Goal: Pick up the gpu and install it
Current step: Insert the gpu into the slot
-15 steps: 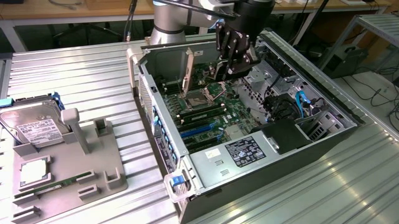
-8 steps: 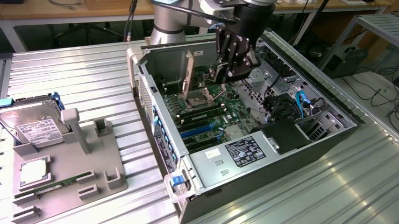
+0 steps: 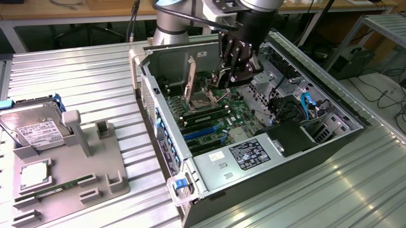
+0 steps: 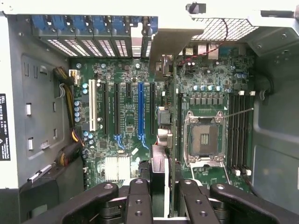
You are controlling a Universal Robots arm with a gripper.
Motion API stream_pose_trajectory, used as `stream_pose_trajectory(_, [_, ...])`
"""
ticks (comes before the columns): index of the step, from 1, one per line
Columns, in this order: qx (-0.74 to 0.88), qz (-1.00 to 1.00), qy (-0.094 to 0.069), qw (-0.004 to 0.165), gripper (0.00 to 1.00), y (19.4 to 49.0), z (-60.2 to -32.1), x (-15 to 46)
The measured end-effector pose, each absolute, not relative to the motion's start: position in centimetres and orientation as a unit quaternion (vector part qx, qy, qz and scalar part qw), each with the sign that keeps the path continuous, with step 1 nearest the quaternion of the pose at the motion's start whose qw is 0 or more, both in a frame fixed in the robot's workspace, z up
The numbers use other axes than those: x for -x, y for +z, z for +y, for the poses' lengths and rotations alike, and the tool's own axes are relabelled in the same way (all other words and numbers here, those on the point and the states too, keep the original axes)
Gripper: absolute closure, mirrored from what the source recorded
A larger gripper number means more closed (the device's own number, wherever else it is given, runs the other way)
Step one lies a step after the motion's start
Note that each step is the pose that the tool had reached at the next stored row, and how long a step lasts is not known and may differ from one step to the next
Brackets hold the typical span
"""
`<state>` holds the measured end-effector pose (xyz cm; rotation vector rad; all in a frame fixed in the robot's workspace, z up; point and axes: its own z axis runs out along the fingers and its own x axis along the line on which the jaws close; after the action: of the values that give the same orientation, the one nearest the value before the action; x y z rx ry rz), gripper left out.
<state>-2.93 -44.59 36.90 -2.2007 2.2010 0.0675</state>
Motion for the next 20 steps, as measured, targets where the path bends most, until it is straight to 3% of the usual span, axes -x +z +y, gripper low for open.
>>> stream_pose_trajectory(20, [0.707,0.707,0.022,0.014,0.72,33.7,-45.3,3.4])
